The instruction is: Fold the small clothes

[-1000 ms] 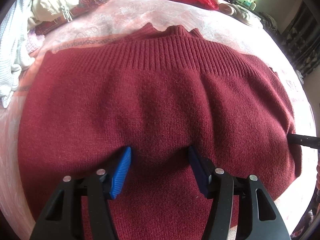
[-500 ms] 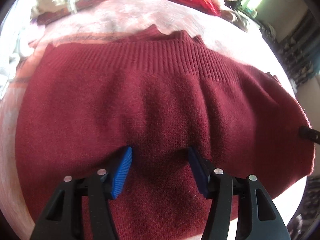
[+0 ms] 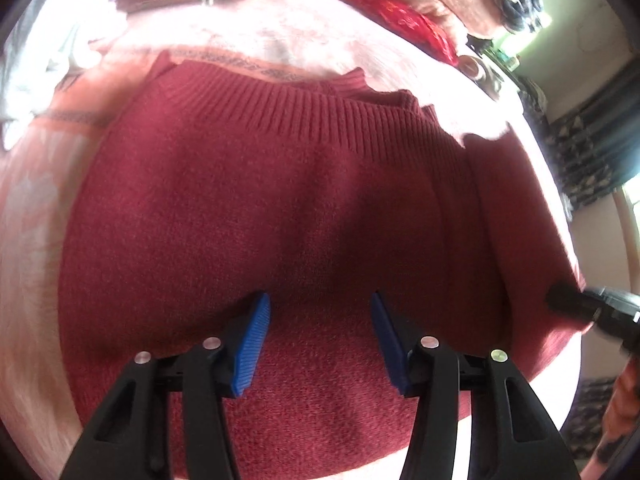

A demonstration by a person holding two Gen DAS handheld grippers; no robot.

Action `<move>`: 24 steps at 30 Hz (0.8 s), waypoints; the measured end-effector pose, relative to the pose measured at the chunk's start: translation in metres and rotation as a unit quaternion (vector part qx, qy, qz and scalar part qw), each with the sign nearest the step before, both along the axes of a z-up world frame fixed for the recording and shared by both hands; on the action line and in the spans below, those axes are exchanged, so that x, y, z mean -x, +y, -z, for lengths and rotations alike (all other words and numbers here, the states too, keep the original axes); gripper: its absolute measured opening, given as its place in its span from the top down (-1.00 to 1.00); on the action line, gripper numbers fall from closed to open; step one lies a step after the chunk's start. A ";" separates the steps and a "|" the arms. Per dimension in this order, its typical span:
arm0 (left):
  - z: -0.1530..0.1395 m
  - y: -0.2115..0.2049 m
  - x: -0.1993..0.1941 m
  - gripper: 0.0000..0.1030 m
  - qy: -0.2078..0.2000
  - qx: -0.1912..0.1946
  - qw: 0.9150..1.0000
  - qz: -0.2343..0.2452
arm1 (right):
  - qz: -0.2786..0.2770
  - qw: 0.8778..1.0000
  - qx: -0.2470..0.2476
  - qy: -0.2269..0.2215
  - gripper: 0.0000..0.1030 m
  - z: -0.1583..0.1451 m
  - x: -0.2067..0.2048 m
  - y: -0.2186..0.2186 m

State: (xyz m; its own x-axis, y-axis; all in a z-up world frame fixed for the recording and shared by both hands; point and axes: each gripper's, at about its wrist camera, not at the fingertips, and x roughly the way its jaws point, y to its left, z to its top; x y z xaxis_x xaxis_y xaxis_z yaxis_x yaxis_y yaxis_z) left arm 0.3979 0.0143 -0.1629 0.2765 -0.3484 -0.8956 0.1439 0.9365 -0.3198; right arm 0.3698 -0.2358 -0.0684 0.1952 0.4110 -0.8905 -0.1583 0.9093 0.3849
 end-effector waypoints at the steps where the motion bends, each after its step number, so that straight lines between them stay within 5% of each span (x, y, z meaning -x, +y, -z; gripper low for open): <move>1: 0.001 -0.001 -0.001 -0.02 -0.002 -0.003 1.000 0.003 | 0.006 1.000 0.018 -0.003 0.90 -0.002 0.007 -0.014; 5: 0.004 -0.004 -0.001 -0.04 -0.009 -0.007 1.000 0.009 | 0.050 0.997 0.064 0.003 0.87 -0.004 0.026 -0.079; 9: 0.005 -0.010 0.000 -0.09 -0.017 -0.021 1.000 0.016 | 0.101 0.987 0.117 0.033 0.62 0.023 0.036 -0.138; 11: 0.005 -0.015 0.002 -0.14 -0.023 -0.037 0.999 0.021 | 0.118 0.989 0.083 0.042 0.52 0.034 0.038 -0.160; 14: 0.005 -0.027 0.004 -0.22 -0.031 -0.068 0.997 0.034 | 0.139 0.989 0.022 0.046 -0.11 0.046 0.042 -0.181; 19: 0.004 -0.032 0.003 -0.24 -0.027 -0.080 0.996 0.037 | 0.121 0.991 -0.015 0.062 -0.15 0.066 0.040 -0.183; 24: 0.005 -0.022 -0.002 -0.24 -0.012 -0.052 0.998 0.022 | 0.111 0.989 -0.040 0.085 -0.21 0.089 0.023 -0.184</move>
State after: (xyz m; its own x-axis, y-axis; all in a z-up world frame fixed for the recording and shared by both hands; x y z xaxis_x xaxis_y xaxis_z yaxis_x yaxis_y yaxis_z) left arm 0.4001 -0.0080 -0.1674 0.2851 -0.2660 -0.9208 0.1913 0.9572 -0.2173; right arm 0.3469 -0.4202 -0.1571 0.1381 0.4456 -0.8845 0.1151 0.8798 0.4612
